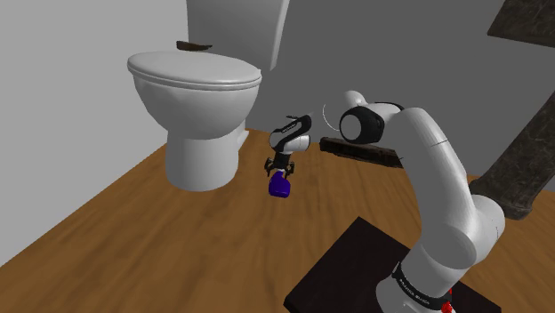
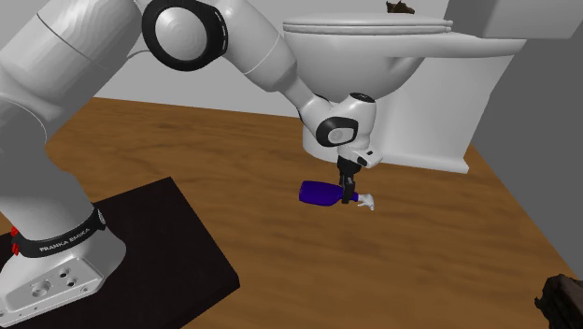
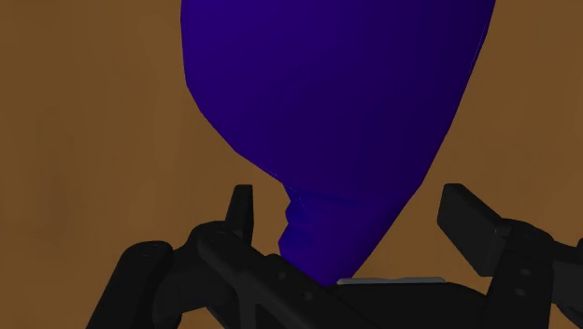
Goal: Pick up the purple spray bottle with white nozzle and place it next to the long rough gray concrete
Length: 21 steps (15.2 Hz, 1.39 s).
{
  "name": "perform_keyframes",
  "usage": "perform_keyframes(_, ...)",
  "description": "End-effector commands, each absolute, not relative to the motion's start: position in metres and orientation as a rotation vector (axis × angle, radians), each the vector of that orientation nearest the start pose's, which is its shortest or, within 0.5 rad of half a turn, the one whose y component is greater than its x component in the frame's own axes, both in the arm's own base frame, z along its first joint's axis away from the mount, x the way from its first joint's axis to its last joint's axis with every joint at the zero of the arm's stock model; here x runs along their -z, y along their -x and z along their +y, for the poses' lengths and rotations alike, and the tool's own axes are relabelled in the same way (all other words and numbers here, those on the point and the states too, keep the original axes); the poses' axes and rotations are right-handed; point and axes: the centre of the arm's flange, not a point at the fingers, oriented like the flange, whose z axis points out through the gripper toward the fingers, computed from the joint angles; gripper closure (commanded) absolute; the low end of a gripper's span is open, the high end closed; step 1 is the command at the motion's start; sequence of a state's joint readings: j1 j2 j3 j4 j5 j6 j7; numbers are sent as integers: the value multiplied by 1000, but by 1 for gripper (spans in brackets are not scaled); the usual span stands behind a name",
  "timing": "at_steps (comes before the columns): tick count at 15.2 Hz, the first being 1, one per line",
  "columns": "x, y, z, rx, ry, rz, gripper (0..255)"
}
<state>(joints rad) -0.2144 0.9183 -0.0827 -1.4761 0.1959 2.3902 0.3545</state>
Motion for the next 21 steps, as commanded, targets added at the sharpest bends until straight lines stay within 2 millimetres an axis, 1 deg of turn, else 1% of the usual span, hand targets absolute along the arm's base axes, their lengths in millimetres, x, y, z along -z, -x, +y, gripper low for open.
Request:
perform_keyframes(1, -128, -683, -197, -1, 2853, 1144, 0)
perform_keyframes(2, -128, -683, -197, -1, 2853, 1144, 0)
perform_keyframes(3, -128, -683, -197, -1, 2853, 1144, 255)
perform_keyframes(12, -128, -683, -197, -1, 2853, 1144, 255)
perform_keyframes(21, -175, -683, -197, -1, 2853, 1144, 255)
